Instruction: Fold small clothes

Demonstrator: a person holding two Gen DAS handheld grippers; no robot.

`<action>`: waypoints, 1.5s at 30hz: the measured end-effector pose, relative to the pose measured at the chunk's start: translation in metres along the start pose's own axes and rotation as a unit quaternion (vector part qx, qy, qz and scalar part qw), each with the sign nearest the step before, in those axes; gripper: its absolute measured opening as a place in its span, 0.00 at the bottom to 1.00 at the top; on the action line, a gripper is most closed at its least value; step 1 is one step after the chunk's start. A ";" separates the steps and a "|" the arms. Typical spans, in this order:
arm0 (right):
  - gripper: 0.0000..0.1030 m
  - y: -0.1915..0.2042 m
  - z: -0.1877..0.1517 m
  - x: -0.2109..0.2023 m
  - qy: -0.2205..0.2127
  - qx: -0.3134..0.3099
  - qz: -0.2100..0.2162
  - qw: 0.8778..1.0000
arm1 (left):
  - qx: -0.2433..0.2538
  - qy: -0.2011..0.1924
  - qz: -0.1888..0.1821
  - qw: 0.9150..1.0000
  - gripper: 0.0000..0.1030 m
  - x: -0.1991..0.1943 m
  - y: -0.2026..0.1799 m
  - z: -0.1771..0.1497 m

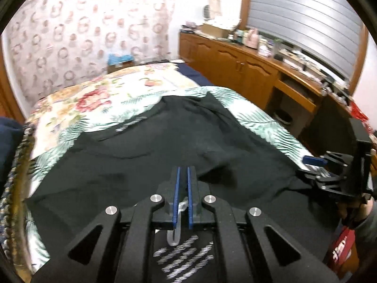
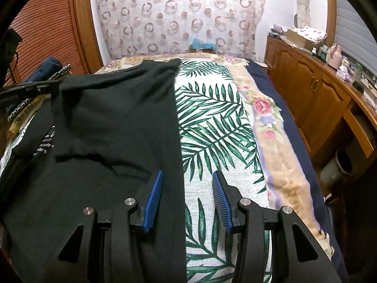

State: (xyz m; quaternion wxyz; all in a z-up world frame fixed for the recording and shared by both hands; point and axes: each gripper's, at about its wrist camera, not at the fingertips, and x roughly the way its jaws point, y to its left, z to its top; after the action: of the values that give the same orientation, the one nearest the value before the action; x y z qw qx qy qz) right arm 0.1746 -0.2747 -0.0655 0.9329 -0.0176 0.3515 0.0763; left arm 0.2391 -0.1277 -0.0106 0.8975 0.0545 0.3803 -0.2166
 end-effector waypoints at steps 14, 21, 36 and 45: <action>0.45 -0.002 0.001 0.000 0.002 -0.004 0.001 1.000 | 0.031 -0.006 -0.021 0.999 0.41 0.008 -0.019 -0.021; 0.45 -0.003 0.001 0.000 0.002 -0.005 0.001 1.000 | 0.045 0.020 -0.057 0.997 0.40 0.038 -0.047 -0.020; 0.45 -0.005 0.001 0.000 0.003 -0.007 0.004 1.000 | -0.020 -0.026 0.043 0.999 0.03 0.015 0.016 0.002; 0.45 -0.005 0.001 0.000 0.003 -0.008 0.004 1.000 | -0.060 -0.039 0.063 0.995 0.03 -0.002 0.060 -0.012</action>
State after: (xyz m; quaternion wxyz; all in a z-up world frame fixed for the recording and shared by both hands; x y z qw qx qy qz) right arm 0.1763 -0.2798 -0.0647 0.9314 -0.0238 0.3537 0.0828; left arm 0.2557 -0.0696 -0.0212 0.9252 0.0157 0.3529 -0.1384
